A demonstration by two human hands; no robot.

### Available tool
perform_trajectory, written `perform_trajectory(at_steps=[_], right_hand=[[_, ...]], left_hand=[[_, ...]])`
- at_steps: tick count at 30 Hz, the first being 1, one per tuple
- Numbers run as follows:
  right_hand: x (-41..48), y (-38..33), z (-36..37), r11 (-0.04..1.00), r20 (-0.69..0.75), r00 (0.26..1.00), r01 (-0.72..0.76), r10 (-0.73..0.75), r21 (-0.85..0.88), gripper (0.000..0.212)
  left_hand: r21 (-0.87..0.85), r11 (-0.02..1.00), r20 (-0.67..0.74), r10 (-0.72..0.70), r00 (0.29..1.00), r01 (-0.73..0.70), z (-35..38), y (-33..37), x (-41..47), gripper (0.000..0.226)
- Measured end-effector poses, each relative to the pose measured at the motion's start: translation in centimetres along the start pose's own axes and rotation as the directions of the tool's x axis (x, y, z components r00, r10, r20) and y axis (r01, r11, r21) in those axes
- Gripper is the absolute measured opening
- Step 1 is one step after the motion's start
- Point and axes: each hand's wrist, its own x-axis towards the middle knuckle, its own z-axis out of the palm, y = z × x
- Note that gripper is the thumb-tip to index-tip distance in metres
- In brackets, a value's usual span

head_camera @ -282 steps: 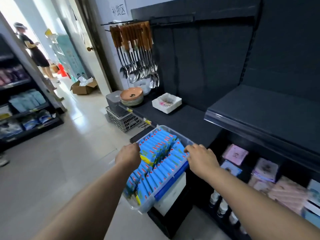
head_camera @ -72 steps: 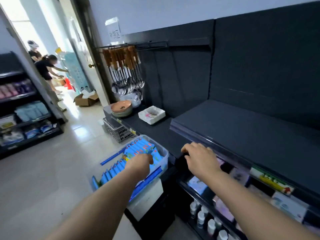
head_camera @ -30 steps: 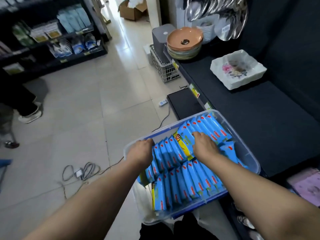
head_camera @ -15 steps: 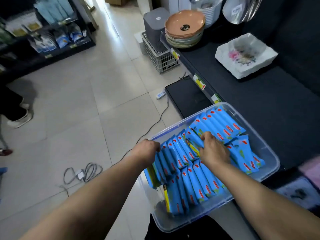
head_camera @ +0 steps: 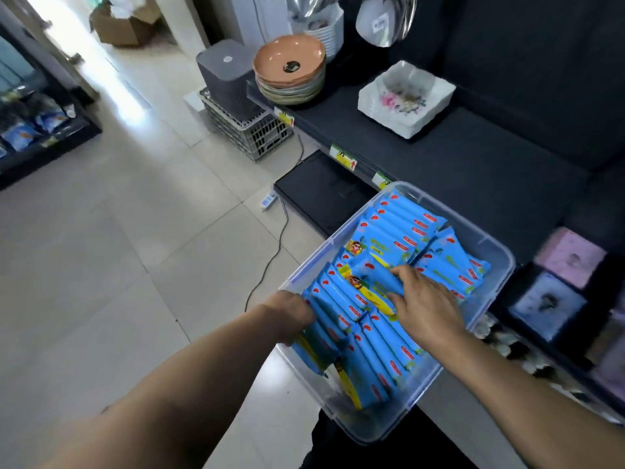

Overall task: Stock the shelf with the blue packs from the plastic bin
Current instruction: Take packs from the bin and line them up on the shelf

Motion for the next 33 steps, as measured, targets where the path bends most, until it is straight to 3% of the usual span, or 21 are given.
perform_trajectory(at_steps=[4, 7, 9, 11, 15, 21, 24, 33], right_hand=[[-1.3, -0.5, -0.5, 0.996, -0.043, 0.996, -0.08, 0.082, 0.032, 0.026], [-2.4, -0.7, -0.6, 0.991, -0.064, 0.989, -0.129, 0.131, 0.043, 0.026], [-3.4, -0.9, -0.6, 0.988, -0.09, 0.984, -0.151, 0.155, 0.044, 0.025], [-4.3, -1.0, -0.5, 0.981, -0.113, 0.975, -0.183, 0.189, 0.064, 0.024], [-6.4, -0.3, -0.7, 0.96, -0.153, 0.951, -0.252, 0.269, 0.123, 0.027], [-9.8, 1.6, -2.3, 0.926, -0.329, 0.867, -0.332, 0.375, 0.181, 0.03], [-12.3, 3.3, -3.6, 0.911, -0.382, 0.828, -0.384, 0.411, 0.15, 0.031], [-22.9, 9.9, -8.0, 0.819, -0.43, 0.709, -0.555, 0.559, 0.148, 0.036]], left_hand=[[0.134, 0.983, -0.019, 0.126, 0.992, -0.123, 1.6, 0.3, 0.7, 0.029], [0.162, 0.985, -0.033, 0.058, 0.998, -0.052, 1.8, 0.3, 1.3, 0.035], [0.087, 0.996, -0.019, 0.01, 1.0, -0.009, 1.8, 0.5, 1.8, 0.038], [0.128, 0.989, -0.023, 0.081, 0.996, -0.078, 1.2, 0.4, 1.6, 0.034], [-0.183, 0.981, -0.105, 0.039, 0.994, -0.058, -0.3, 0.1, 0.7, 0.034], [-0.525, 0.846, -0.336, -0.108, 0.936, -0.091, -5.3, 0.1, 0.6, 0.036], [-0.591, 0.802, -0.402, -0.196, 0.894, -0.09, -8.4, 2.2, 0.7, 0.042], [-0.524, 0.815, -0.598, -0.145, 0.789, -0.248, -16.3, 15.0, -0.8, 0.032]])
